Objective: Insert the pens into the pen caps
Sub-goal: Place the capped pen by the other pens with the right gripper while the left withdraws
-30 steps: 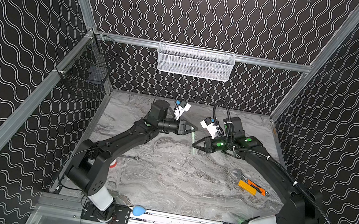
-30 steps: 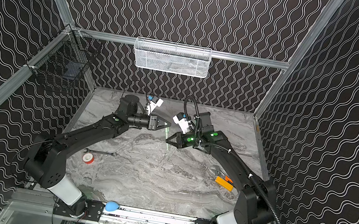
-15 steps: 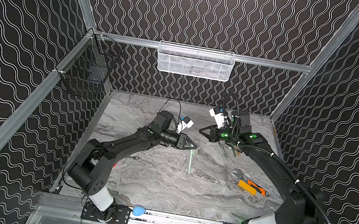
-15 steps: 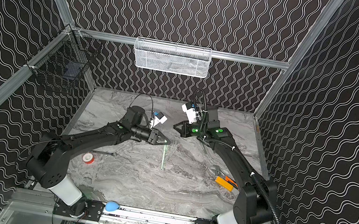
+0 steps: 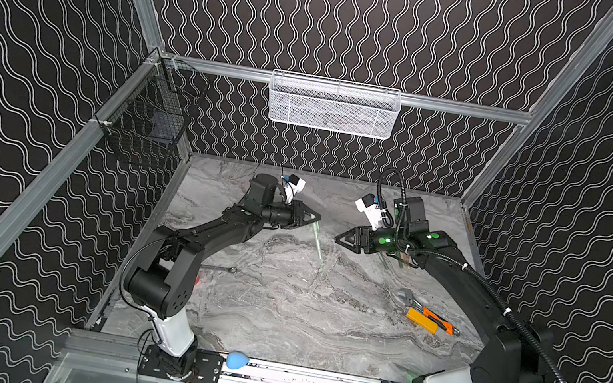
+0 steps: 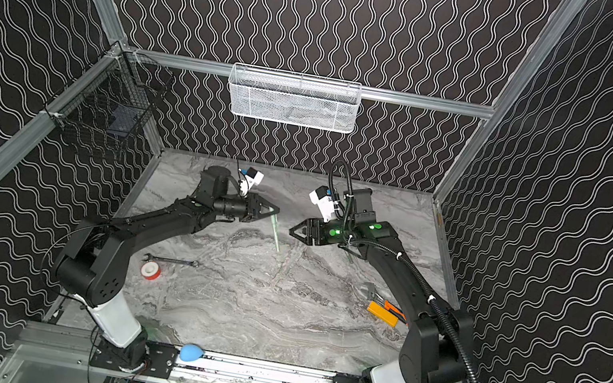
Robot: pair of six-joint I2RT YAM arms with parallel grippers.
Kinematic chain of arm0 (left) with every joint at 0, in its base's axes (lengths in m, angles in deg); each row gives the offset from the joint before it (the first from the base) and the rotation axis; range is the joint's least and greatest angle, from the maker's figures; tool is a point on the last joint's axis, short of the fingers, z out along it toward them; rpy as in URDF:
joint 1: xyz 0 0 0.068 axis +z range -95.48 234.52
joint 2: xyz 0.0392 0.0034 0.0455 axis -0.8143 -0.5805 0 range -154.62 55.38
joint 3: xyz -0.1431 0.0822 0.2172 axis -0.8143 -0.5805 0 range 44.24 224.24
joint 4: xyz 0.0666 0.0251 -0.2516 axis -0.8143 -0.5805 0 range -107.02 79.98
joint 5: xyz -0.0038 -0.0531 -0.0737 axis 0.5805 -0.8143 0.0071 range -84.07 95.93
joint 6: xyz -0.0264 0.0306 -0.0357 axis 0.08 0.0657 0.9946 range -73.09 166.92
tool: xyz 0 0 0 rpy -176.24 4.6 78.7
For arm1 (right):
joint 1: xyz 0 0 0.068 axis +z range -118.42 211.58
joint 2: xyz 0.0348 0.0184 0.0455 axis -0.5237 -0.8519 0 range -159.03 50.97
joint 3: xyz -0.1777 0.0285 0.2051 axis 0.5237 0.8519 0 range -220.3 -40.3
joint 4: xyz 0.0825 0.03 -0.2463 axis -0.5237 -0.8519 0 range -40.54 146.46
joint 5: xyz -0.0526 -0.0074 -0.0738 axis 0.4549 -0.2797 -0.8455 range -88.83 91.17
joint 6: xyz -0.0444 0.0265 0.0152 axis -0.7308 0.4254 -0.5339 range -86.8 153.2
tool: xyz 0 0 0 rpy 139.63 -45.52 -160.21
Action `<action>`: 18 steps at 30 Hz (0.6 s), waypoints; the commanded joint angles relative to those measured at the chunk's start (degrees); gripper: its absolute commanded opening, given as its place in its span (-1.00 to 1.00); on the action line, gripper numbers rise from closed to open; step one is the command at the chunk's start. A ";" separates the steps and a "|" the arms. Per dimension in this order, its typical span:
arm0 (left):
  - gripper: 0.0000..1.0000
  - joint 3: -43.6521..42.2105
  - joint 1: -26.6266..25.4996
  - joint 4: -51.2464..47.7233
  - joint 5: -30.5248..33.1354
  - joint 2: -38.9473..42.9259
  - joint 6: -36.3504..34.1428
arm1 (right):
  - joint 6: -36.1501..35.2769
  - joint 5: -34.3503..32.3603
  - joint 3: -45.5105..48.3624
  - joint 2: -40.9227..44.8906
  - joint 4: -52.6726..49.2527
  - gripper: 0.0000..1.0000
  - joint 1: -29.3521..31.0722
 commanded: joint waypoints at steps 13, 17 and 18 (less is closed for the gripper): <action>-1.00 1.25 0.50 8.11 -5.59 1.73 4.04 | -0.41 -1.78 -3.87 -4.87 -1.00 0.38 3.61; -1.00 0.37 0.41 8.09 -5.39 2.82 3.97 | 0.45 -0.35 -3.40 -4.89 0.28 0.31 3.76; -1.00 0.06 0.41 8.99 -5.74 2.83 4.80 | 0.48 0.01 -3.55 -5.04 0.50 0.30 3.83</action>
